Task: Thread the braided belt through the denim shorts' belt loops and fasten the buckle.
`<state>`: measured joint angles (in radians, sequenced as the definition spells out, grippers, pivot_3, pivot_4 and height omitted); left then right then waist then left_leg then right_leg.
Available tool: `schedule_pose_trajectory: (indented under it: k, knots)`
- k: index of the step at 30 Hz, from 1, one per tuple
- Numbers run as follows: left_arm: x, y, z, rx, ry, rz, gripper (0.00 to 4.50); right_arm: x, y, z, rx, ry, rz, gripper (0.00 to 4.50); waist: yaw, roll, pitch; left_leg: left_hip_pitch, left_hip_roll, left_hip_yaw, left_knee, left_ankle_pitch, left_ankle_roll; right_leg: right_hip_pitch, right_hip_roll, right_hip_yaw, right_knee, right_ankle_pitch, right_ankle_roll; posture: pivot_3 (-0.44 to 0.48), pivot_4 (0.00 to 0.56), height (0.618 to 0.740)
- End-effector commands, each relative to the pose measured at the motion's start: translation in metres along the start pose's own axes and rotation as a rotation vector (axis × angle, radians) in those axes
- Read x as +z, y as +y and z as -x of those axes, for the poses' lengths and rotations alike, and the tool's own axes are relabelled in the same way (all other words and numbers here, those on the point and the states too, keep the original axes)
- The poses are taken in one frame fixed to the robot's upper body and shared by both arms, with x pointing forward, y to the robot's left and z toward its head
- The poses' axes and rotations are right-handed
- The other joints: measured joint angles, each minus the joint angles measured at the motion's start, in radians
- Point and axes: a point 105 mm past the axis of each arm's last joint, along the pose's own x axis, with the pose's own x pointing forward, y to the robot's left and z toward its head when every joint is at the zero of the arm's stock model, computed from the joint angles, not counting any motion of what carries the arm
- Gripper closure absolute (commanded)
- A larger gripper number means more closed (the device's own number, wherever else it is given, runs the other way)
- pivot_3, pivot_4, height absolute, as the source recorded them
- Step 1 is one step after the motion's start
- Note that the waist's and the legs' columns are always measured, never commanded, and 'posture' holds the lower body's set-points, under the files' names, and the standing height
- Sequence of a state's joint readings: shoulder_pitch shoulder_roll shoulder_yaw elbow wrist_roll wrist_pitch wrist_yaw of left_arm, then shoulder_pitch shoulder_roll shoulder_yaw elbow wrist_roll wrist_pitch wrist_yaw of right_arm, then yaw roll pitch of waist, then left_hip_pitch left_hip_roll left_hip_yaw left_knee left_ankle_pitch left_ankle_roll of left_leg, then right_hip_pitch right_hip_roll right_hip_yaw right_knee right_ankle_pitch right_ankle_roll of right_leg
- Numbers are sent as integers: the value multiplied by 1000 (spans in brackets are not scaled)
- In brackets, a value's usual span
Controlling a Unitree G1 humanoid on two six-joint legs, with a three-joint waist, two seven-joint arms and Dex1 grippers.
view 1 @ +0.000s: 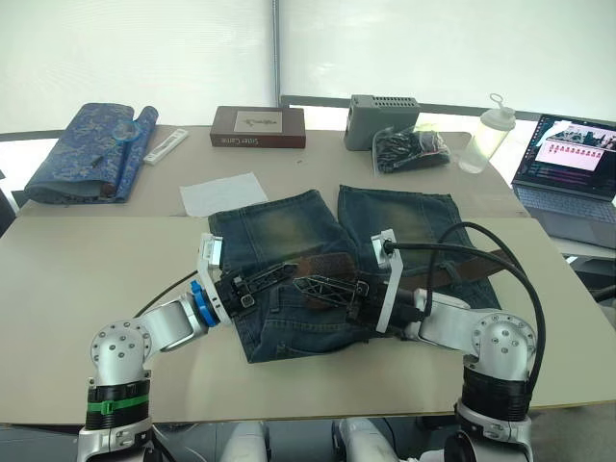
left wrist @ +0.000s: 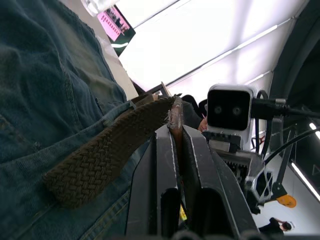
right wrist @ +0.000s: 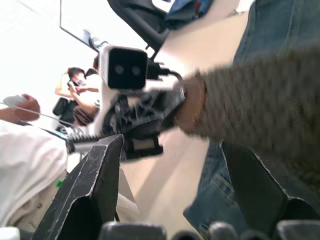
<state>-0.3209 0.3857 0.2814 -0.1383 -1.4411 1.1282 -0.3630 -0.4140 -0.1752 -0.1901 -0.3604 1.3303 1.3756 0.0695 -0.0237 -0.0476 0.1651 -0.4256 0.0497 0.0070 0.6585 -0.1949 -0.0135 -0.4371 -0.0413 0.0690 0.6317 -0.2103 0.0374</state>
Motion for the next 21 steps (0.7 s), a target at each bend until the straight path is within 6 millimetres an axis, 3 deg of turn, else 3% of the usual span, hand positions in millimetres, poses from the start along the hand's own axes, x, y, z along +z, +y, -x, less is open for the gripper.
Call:
schedule_pose_trajectory:
  k: [1, 7, 11, 16, 21]
  knots:
    - [25, -18, 0, -87, -102, -20, 4500, -3, -4, -9, -81, 25, 94, 1062, -3, 0, 0, 0, 0, 0, 0, 0, 0, 0, 0, 0, 0, 0, 0, 0, 150, 718]
    - [54, -36, -4, -177, -209, -11, 4500, -12, 7, -14, 8, 117, 170, 1062, 0, 0, 0, -1, 0, 0, 0, 0, 0, 0, 0, 0, -1, 0, 1, 0, 150, 718]
    - [60, -53, -13, -230, -206, -29, 4500, -13, -16, -19, -107, 132, 186, 1062, 5, 0, 0, 0, 0, 0, 1, 0, 0, 1, 0, 0, -2, 0, 2, 0, 150, 718]
    - [49, -48, -5, -185, -159, -30, 4500, 18, -33, -20, -206, -77, 166, 1062, -1, 0, 0, 0, 0, 0, 1, 0, 0, 0, 0, 0, -1, 0, 2, 0, 150, 718]
    - [34, -27, 18, -70, -105, -30, 4500, 58, -56, 1, -350, -295, 178, 1062, -4, 0, 0, -1, 0, 0, 0, 0, 0, 0, 0, 0, -1, 0, 2, 0, 150, 718]
